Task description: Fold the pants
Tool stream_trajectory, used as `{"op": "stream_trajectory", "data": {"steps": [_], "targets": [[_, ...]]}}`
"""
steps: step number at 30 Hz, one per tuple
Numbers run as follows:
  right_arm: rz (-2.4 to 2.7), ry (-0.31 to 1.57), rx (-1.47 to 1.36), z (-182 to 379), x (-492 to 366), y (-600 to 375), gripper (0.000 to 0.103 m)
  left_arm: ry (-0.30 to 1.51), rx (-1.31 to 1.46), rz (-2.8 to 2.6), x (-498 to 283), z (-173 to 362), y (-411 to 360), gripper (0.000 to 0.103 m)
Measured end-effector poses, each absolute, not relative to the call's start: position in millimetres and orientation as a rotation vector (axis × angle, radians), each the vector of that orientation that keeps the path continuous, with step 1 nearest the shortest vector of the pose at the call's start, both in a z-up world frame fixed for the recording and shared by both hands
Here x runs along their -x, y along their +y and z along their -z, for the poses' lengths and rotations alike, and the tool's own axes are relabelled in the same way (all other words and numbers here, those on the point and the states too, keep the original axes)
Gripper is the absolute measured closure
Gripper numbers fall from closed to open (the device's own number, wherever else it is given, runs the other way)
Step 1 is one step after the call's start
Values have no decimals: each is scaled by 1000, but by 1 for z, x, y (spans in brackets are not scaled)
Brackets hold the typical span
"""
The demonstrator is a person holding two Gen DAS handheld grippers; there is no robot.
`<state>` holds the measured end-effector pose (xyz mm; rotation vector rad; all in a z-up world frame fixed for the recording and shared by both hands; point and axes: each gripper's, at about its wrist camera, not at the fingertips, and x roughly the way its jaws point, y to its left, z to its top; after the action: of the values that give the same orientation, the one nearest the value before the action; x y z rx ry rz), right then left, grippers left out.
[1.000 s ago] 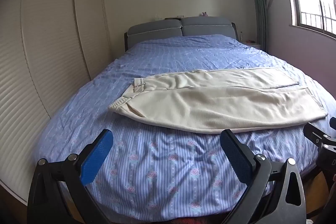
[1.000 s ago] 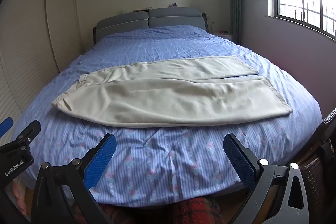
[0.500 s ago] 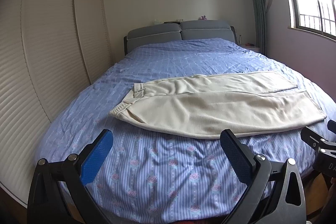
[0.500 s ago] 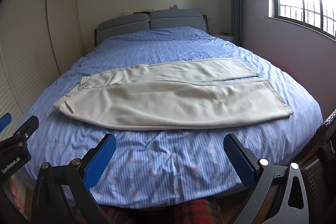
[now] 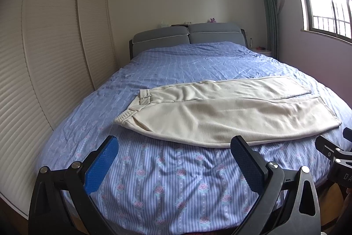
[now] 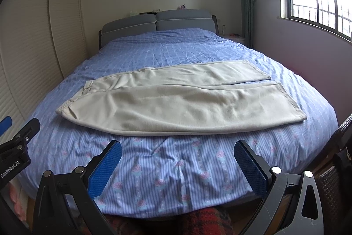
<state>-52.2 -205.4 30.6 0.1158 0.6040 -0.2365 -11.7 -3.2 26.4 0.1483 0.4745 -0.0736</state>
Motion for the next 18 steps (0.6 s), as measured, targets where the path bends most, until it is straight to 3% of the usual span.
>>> {"op": "stream_trajectory", "data": {"steps": [18], "targets": [[238,600,-116,-30,53,-205,0,477,-149,70,14,-25,-3,0]]}}
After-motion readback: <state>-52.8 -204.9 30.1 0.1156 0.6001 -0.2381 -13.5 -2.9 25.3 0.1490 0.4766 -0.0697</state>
